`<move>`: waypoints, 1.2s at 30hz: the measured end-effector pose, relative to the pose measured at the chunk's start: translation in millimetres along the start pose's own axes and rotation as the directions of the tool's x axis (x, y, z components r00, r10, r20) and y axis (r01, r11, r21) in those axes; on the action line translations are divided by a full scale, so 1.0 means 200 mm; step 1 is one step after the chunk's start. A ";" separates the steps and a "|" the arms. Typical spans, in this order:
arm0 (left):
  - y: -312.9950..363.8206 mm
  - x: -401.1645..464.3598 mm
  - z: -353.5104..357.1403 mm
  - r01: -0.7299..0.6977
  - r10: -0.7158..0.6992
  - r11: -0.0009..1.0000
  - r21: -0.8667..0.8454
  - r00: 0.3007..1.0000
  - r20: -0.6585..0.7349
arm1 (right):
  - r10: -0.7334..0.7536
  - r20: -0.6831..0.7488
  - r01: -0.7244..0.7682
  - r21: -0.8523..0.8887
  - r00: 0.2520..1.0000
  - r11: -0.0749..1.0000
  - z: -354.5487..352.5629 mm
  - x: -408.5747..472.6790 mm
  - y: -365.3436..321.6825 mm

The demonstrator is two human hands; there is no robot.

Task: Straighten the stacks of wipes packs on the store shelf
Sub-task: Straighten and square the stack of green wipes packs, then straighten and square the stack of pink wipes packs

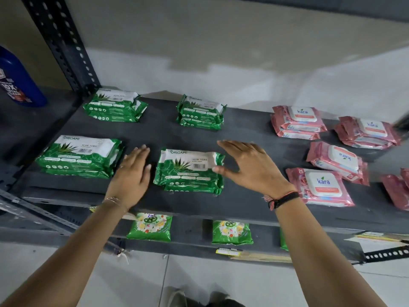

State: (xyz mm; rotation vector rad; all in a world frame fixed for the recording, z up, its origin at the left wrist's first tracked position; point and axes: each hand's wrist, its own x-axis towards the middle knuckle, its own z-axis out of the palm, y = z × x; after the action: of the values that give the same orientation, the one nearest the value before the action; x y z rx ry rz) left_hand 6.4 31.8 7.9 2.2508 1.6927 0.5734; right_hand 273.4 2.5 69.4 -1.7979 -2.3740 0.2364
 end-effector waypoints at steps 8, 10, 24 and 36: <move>0.70 0.15 0.04 -0.233 0.243 0.967 0.103 0.965 -0.096 | 0.147 -0.164 -0.150 -0.003 0.975 0.989 -0.14 -0.29 0.48; 0.91 0.16 0.16 -0.275 0.282 0.957 0.094 0.957 -0.071 | 0.183 -0.191 -0.188 -0.010 0.964 0.982 -0.17 -0.36 0.65; 1.11 0.02 0.73 -0.154 0.135 0.983 0.104 0.977 0.165 | 0.340 0.329 -0.351 -0.025 0.881 0.936 -0.22 -0.45 1.47; 1.11 0.01 0.74 -0.112 0.102 0.992 0.051 0.982 0.161 | 0.097 -0.022 -0.092 0.170 0.995 0.981 -0.45 -0.65 1.34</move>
State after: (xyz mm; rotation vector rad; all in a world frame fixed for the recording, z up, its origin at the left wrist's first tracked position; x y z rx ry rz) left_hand 264.7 -26.6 -25.1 2.3717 1.5395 0.3595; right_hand 578.7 -47.8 95.9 -1.8230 -2.1782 0.4060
